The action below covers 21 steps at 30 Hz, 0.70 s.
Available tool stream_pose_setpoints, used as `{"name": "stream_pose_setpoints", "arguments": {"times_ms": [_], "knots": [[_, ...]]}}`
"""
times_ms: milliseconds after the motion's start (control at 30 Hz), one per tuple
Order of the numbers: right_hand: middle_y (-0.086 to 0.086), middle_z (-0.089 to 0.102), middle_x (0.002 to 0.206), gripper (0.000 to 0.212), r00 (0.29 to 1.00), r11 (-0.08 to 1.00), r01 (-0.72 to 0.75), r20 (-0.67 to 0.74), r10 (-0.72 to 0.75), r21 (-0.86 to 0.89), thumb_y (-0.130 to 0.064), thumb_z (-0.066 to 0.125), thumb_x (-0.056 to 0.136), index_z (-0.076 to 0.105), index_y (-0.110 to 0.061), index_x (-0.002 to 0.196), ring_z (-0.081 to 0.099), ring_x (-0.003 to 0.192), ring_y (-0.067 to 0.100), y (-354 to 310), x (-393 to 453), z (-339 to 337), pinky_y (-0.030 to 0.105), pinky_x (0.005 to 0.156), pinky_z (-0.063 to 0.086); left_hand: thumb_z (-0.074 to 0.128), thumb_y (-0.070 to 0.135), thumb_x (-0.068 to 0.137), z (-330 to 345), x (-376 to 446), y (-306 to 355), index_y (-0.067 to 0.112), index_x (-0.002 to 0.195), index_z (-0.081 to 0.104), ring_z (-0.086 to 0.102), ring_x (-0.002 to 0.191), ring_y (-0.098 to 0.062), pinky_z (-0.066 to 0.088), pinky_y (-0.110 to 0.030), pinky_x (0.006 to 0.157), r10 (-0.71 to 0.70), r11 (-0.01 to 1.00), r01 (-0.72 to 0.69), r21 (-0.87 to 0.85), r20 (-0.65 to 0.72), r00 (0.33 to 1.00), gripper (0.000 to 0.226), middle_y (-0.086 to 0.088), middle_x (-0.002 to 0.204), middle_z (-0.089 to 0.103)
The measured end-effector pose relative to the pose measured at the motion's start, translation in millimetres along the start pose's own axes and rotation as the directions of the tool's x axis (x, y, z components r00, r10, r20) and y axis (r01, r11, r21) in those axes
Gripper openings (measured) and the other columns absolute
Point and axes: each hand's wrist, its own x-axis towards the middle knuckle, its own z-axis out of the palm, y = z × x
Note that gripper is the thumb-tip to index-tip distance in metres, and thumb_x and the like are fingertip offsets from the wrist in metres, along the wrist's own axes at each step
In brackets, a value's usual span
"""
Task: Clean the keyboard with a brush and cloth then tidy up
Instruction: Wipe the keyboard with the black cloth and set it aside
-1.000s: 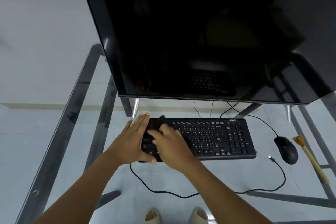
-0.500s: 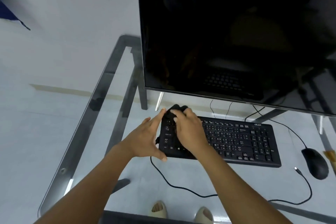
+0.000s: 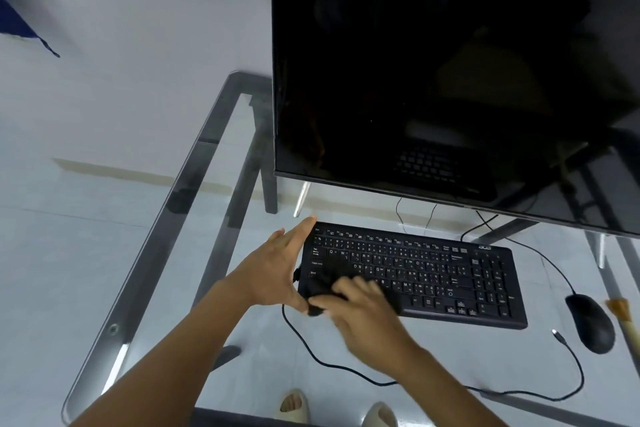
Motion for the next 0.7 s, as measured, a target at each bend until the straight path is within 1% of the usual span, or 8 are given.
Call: {"name": "stream_pose_setpoints", "arguments": {"times_ms": [167,267,333,433,533,567,633,700], "knots": [[-0.006,0.055,0.098,0.045,1.0,1.0,-0.011,0.001,0.011,0.009,-0.011,0.065,0.081,0.063,-0.039,0.116,0.05,0.084,0.015,15,-7,-6,0.029,0.07,0.045,0.089,0.05,0.054,-4,-2,3,0.031,0.151,-0.015,0.005,0.147,-0.02,0.003,-0.025,0.112,-0.012,1.0,0.012,0.019,0.023,1.0,0.143,0.007,0.161,0.01],[-0.008,0.055,0.099,0.054,0.983,0.984,-0.172,-0.055,0.174,0.041,-0.006,0.071,0.08,0.063,-0.043,0.119,0.052,0.084,0.013,54,-53,-26,0.032,0.072,0.051,0.088,0.054,0.054,-1,0,-2,0.038,0.148,-0.018,0.002,0.148,-0.025,0.007,-0.038,0.117,-0.037,0.999,0.036,0.021,0.038,0.999,0.142,0.01,0.161,0.008],[-0.009,0.05,0.097,0.045,0.952,0.964,-0.257,-0.15,0.265,0.074,-0.011,0.065,0.087,0.062,-0.041,0.122,0.051,0.084,0.011,74,-69,-34,0.032,0.073,0.05,0.087,0.056,0.053,1,1,-4,0.041,0.146,-0.019,0.0,0.149,-0.027,0.006,-0.04,0.118,-0.043,0.999,0.043,0.019,0.042,0.998,0.142,0.011,0.161,0.007],[-0.003,0.051,0.094,0.031,0.838,0.898,-0.428,-0.328,0.436,0.1,-0.02,0.048,0.098,0.064,-0.025,0.124,0.051,0.081,0.015,76,-46,-24,0.042,0.074,0.051,0.087,0.054,0.055,4,2,-6,0.038,0.148,-0.018,0.001,0.148,-0.024,-0.001,-0.032,0.115,-0.027,1.0,0.027,0.011,0.032,0.999,0.141,0.011,0.161,0.008],[0.005,0.054,0.092,0.031,0.674,0.787,-0.6,-0.44,0.594,0.143,-0.016,0.057,0.093,0.063,-0.016,0.124,0.05,0.08,0.021,37,7,-1,0.043,0.077,0.047,0.086,0.056,0.054,6,3,-7,0.041,0.146,-0.021,0.004,0.148,-0.018,-0.003,-0.032,0.116,0.002,1.0,-0.002,-0.001,0.012,1.0,0.142,0.012,0.16,0.013],[0.006,0.054,0.095,0.035,0.717,0.813,-0.568,-0.408,0.565,0.128,-0.015,0.059,0.091,0.061,-0.018,0.126,0.051,0.083,0.022,18,25,4,0.042,0.077,0.045,0.087,0.055,0.054,6,3,-8,0.04,0.146,-0.021,0.004,0.147,-0.013,-0.004,-0.03,0.116,0.004,1.0,-0.004,-0.005,0.01,1.0,0.143,0.013,0.159,0.013],[0.004,0.054,0.1,0.041,0.906,0.935,-0.354,-0.247,0.344,0.002,-0.018,0.058,0.091,0.055,-0.024,0.131,0.052,0.09,0.024,-12,49,11,0.039,0.077,0.04,0.087,0.054,0.055,5,1,-7,0.037,0.146,-0.023,0.005,0.145,-0.006,-0.006,-0.023,0.114,0.023,1.0,-0.023,-0.003,0.008,1.0,0.144,0.014,0.157,0.015],[0.004,0.054,0.102,0.044,0.975,0.981,-0.171,-0.158,0.155,-0.093,-0.019,0.058,0.09,0.052,-0.03,0.133,0.053,0.09,0.025,-5,62,3,0.035,0.075,0.04,0.086,0.056,0.054,4,1,-7,0.04,0.144,-0.025,0.004,0.144,-0.007,-0.005,-0.023,0.114,0.02,1.0,-0.02,-0.002,0.011,1.0,0.145,0.016,0.155,0.016]]}}
